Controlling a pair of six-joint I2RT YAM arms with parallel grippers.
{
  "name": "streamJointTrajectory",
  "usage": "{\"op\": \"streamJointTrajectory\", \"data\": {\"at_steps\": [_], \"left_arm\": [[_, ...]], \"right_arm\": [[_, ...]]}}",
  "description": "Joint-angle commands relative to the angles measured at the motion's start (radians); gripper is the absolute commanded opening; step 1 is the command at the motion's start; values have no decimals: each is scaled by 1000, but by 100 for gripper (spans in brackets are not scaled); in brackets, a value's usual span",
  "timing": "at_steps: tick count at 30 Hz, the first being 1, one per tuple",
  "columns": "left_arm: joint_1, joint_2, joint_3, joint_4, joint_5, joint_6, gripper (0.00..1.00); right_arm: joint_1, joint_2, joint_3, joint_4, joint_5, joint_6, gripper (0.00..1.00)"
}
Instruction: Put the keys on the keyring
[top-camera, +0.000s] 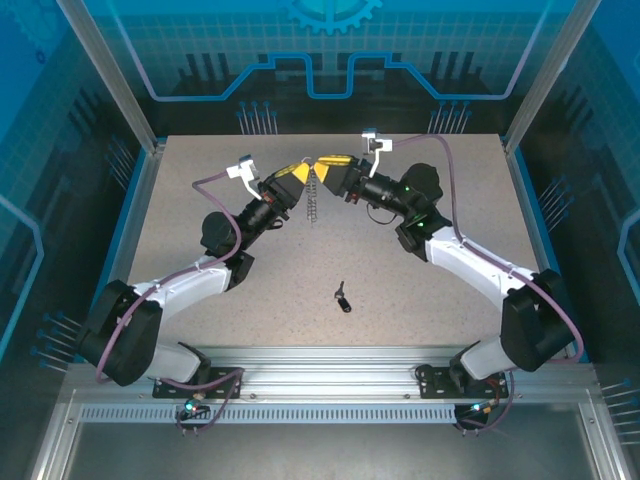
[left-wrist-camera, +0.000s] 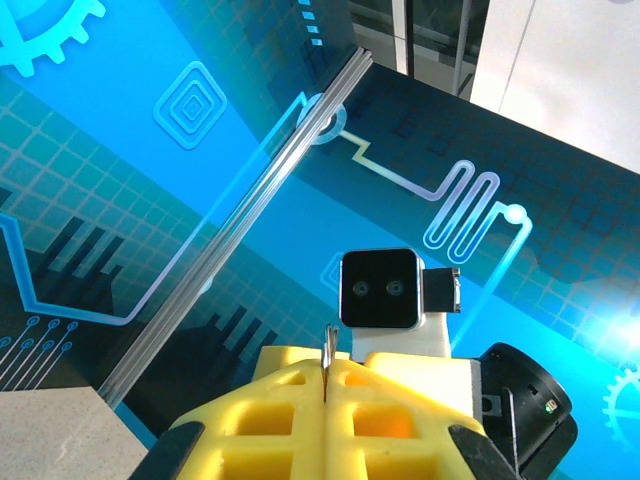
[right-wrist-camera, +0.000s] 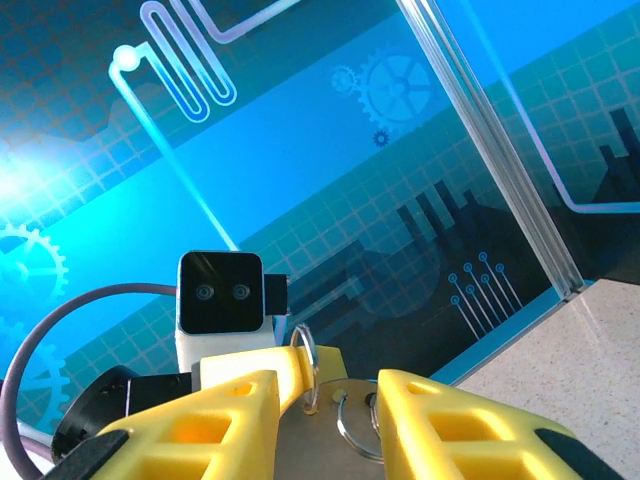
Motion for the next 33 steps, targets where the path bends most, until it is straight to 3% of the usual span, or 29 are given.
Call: {"op": "streamJointTrajectory", "data": {"at_steps": [1,20,27,33], "left_arm": [[-9,5,7,67,-12,2,0],[-9,17,20,67,-1,-7,0],[-9,23,25,67,-2,-6,0],[-9,22,30,29,4,-2,0]], "right_arm": [[16,14,45,51,-12,12,32],[27,38,71,31,-54,8,21],[25,35,62,14,-57,-4,0],[-1,24,66,-34,-62,-24,0]]}}
